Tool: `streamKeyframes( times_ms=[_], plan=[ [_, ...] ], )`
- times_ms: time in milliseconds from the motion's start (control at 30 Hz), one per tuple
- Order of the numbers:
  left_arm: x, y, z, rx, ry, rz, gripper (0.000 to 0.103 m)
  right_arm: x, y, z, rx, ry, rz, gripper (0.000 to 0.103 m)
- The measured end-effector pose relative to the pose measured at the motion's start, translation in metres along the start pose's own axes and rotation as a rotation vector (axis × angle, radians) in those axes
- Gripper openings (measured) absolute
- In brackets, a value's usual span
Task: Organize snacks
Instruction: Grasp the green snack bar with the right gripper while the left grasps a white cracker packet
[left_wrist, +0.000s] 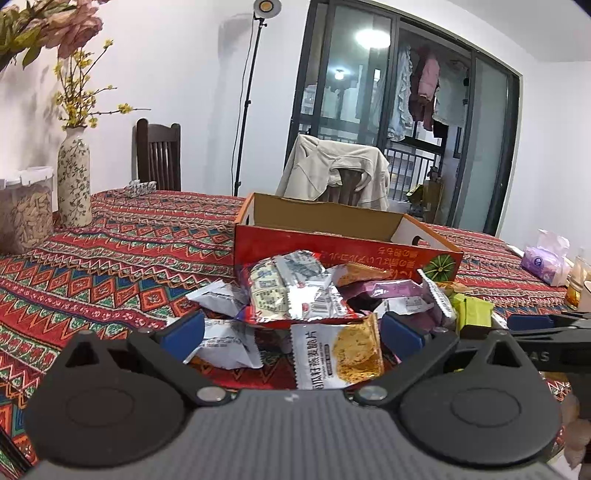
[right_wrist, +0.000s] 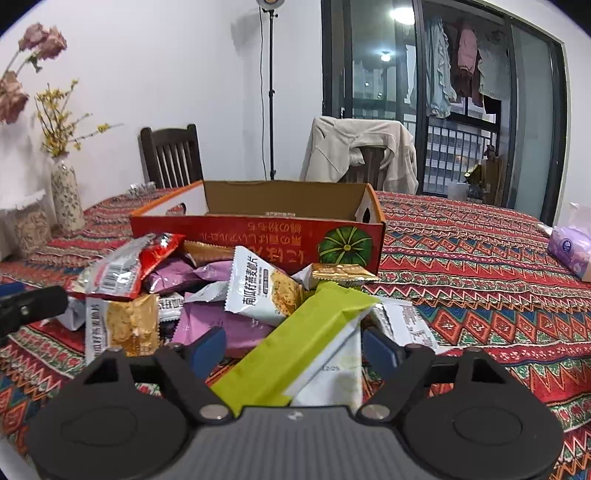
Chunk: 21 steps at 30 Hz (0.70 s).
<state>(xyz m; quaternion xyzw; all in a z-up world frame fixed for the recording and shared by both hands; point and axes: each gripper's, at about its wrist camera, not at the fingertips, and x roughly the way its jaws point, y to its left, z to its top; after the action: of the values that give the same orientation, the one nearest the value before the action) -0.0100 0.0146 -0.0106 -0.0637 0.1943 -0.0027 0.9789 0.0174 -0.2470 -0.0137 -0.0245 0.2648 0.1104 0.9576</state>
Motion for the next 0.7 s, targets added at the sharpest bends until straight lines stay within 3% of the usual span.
streamKeyframes(
  times_ms=[200,300,400,567,700],
  plan=[
    [0.003,0.005,-0.002,-0.013,0.008,0.002,0.103,0.021,0.014,0.003,-0.026,0.042,-0.09,0.067],
    [0.004,0.006,-0.002,-0.016,0.01,0.002,0.103,0.027,0.018,0.0,-0.048,0.058,-0.123,0.066],
    [0.004,0.007,-0.003,-0.019,0.013,0.004,0.103,0.025,0.018,-0.003,-0.063,0.048,-0.114,0.064],
    [0.004,0.007,-0.003,-0.023,0.015,0.002,0.103,0.016,0.008,-0.008,-0.085,0.051,-0.095,0.043],
    [0.002,0.005,-0.003,-0.019,0.01,0.005,0.103,0.01,-0.006,-0.009,-0.066,0.049,-0.083,0.038]
  ],
)
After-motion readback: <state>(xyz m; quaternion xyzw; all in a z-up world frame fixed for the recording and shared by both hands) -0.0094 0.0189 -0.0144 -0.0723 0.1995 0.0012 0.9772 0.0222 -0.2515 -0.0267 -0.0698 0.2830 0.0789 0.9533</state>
